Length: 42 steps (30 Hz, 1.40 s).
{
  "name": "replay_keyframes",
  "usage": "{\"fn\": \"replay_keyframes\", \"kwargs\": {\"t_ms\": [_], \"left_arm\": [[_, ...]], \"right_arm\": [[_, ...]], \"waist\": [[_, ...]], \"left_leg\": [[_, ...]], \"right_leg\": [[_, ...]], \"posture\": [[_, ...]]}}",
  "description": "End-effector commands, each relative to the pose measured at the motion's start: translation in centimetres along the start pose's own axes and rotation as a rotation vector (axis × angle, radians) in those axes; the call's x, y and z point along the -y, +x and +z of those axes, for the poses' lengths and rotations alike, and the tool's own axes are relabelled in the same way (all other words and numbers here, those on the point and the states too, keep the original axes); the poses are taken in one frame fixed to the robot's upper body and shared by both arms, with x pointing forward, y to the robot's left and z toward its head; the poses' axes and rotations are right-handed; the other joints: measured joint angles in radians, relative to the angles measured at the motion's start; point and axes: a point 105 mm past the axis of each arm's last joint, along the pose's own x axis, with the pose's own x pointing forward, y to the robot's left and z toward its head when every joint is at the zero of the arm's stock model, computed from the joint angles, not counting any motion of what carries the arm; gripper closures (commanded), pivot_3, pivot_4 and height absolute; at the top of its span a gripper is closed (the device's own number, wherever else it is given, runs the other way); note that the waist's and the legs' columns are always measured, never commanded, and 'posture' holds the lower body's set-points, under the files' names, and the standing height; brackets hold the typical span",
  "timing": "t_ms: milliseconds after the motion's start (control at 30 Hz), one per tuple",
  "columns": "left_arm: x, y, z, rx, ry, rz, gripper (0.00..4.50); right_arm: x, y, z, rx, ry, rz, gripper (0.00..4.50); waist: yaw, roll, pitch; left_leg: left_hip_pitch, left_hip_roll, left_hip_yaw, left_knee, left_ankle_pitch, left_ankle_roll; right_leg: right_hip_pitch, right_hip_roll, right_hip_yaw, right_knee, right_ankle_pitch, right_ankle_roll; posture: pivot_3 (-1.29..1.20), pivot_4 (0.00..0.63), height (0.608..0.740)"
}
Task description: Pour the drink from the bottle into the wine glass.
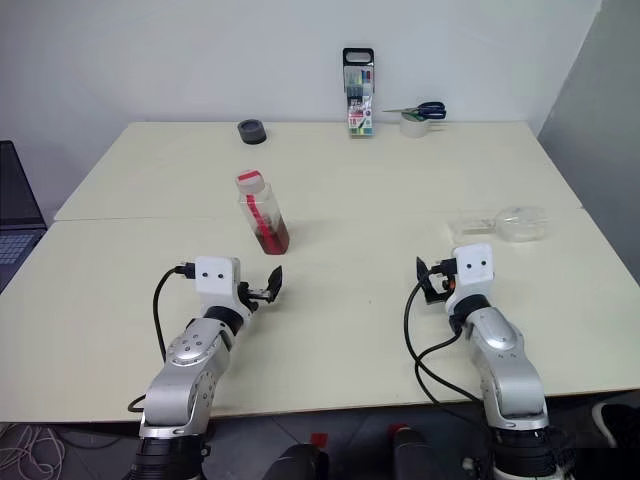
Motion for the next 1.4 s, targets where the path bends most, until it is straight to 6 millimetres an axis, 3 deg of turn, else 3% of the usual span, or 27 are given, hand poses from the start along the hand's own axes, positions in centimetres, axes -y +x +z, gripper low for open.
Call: {"fn": "replay_keyframes", "kwargs": {"t_ms": [33, 333, 1033, 1167, 1300, 1400], "left_arm": [[-0.1, -0.2, 1.7, 0.068, 0.0, 0.0, 0.03], [0.9, -0.3, 2.6, 0.093, -0.016, -0.047, 0.03], [0.7, -0.2, 2.9, 0.095, -0.008, -0.042, 0.03], [0.6, -0.1, 3.1, 0.099, -0.007, -0.039, 0.03], [0.8, 0.1, 3.1, 0.103, -0.007, -0.047, 0.03], [0.8, 0.1, 3.1, 0.105, -0.007, -0.05, 0.03]], "right_arm": [[0.2, -0.1, 1.3, 0.05, -0.008, -0.002, 0.0], [0.2, -0.1, 1.3, 0.054, -0.004, -0.009, 0.0], [0.3, -0.4, 1.2, 0.049, -0.016, 0.004, 0.0], [0.5, -0.2, 2.4, 0.075, -0.051, 0.062, 0.0], [0.6, -0.2, 5.0, 0.13, -0.073, 0.192, 0.0], [-0.8, -0.5, 7.8, 0.172, -0.039, 0.398, 0.0]], "waist": [[0.0, 0.0, 0.0], [0.0, 0.0, 0.0], [0.0, 0.0, 0.0], [0.0, 0.0, 0.0], [0.0, 0.0, 0.0], [0.0, 0.0, 0.0]], "left_leg": [[0.0, 0.0, 0.0, 0.0, 0.0, 0.0], [0.0, 0.0, 0.0, 0.0, 0.0, 0.0], [0.0, 0.0, 0.0, 0.0, 0.0, 0.0], [0.0, 0.0, 0.0, 0.0, 0.0, 0.0], [0.0, -0.001, 0.0, 0.0, 0.0, 0.0], [0.0, 0.0, 0.0, 0.0, 0.0, 0.0]], "right_leg": [[0.0, 0.0, 0.0, 0.0, 0.0, 0.0], [0.0, 0.0, 0.0, 0.0, 0.0, 0.0], [0.0, 0.0, 0.0, 0.0, 0.0, 0.0], [0.0, 0.0, 0.0, 0.0, 0.0, 0.0], [0.0, 0.0, -0.001, 0.0, 0.0, 0.0], [0.0, 0.0, -0.001, 0.0, 0.0, 0.0]], "posture": [[0.0, 0.15, 0.74], [0.0, 0.15, 0.74], [0.0, 0.15, 0.74], [0.0, 0.15, 0.74], [0.0, 0.15, 0.74], [0.0, 0.15, 0.74]]}}
